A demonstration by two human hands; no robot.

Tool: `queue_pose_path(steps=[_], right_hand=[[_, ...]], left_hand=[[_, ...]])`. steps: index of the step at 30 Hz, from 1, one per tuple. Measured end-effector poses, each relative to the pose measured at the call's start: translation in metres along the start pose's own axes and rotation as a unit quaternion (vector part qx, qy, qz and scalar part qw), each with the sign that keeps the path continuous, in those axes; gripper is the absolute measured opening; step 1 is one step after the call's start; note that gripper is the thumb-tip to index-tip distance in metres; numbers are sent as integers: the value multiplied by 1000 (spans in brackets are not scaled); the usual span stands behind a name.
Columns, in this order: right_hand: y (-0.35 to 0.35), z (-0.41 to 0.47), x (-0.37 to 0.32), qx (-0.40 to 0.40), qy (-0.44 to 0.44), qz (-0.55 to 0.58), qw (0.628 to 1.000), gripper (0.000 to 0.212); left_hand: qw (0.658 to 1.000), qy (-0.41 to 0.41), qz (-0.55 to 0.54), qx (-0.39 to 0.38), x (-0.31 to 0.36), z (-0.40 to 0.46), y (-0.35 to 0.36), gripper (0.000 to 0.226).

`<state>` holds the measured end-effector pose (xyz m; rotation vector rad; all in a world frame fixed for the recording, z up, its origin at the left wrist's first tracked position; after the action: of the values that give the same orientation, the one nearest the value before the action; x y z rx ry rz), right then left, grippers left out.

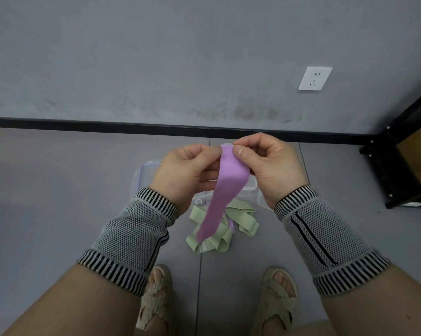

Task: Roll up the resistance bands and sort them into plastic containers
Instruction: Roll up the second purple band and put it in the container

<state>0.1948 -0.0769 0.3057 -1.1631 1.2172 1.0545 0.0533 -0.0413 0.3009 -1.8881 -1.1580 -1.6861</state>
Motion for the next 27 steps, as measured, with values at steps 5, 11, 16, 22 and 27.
queue_pose_path(steps=[5, 11, 16, 22, 27], right_hand=[[0, 0, 0, 3, -2, 4, 1000, 18], [0, 0, 1, 11, 0, 8, 1000, 17], [-8, 2, 5, 68, 14, -37, 997, 18], [-4, 3, 13, 13, 82, 27, 996, 8], [0, 3, 12, -7, 76, 4, 997, 7]], left_hand=[[1000, 5, 3, -5, 0, 0, 1, 16], [1000, 2, -4, 0, 0, 0, 1, 16], [1000, 4, -3, 13, 1, 0, 1, 17], [999, 12, 5, 39, 2, 2, -4, 20], [998, 16, 28, 60, 0, 3, -4, 20]])
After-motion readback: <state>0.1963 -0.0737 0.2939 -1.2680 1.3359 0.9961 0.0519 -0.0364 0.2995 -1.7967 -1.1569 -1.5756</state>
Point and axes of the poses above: each hand's wrist, its own z-axis towards the middle knuckle, its own y-axis out of the palm, x = y × z, the point moved 5 cm from there along z, towards the middle knuckle, and after that the axes turned 15 degrees about -x, right-handed, at the moved point
